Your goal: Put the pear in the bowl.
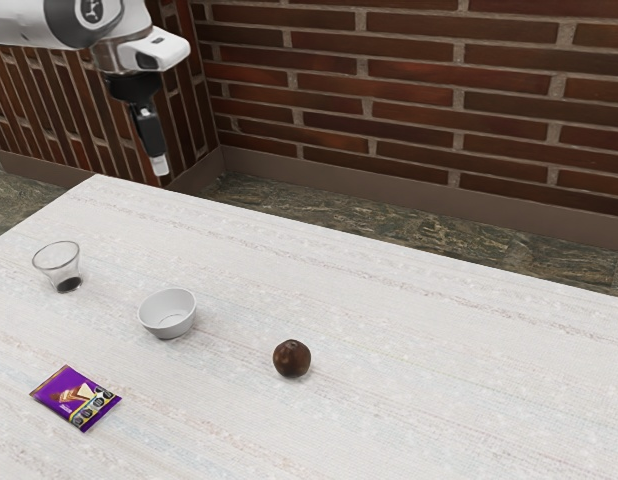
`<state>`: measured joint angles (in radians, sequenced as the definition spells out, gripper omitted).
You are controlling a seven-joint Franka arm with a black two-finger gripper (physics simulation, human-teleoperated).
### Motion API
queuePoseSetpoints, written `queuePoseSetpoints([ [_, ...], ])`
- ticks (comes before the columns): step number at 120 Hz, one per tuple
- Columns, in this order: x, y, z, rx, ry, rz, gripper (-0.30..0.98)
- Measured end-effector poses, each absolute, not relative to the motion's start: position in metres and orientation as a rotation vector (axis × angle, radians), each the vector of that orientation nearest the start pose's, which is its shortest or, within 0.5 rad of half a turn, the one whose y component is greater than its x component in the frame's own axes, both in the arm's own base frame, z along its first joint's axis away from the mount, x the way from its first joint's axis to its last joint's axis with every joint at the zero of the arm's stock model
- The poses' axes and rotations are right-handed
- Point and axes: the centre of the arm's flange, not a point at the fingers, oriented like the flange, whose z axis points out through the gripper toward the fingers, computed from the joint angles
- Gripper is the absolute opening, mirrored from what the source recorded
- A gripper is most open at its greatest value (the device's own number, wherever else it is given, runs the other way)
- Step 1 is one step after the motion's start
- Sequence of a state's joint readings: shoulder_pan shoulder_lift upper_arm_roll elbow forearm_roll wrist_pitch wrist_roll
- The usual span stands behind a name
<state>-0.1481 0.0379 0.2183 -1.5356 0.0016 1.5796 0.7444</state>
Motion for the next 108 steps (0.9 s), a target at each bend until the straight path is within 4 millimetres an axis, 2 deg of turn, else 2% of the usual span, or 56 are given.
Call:
queuePoseSetpoints([
  [28, 0.571, 0.026, 0.612, -2.936, 1.092, 0.022, 0.69],
  [33, 0.575, 0.024, 0.601, -2.938, 1.101, 0.051, 0.69],
  [41, 0.580, 0.001, 0.587, -2.921, 1.167, 0.090, 0.69],
  [46, 0.583, -0.026, 0.571, -2.897, 1.235, 0.125, 0.69],
  [53, 0.580, -0.064, 0.538, -2.864, 1.328, 0.181, 0.69],
  [61, 0.573, -0.093, 0.499, -2.838, 1.390, 0.220, 0.68],
  [82, 0.576, -0.122, 0.424, -2.816, 1.401, 0.214, 0.69],
  [95, 0.575, -0.149, 0.398, -2.788, 1.433, 0.197, 0.69],
  [108, 0.583, -0.152, 0.361, -2.816, 1.451, 0.189, 0.69],
])
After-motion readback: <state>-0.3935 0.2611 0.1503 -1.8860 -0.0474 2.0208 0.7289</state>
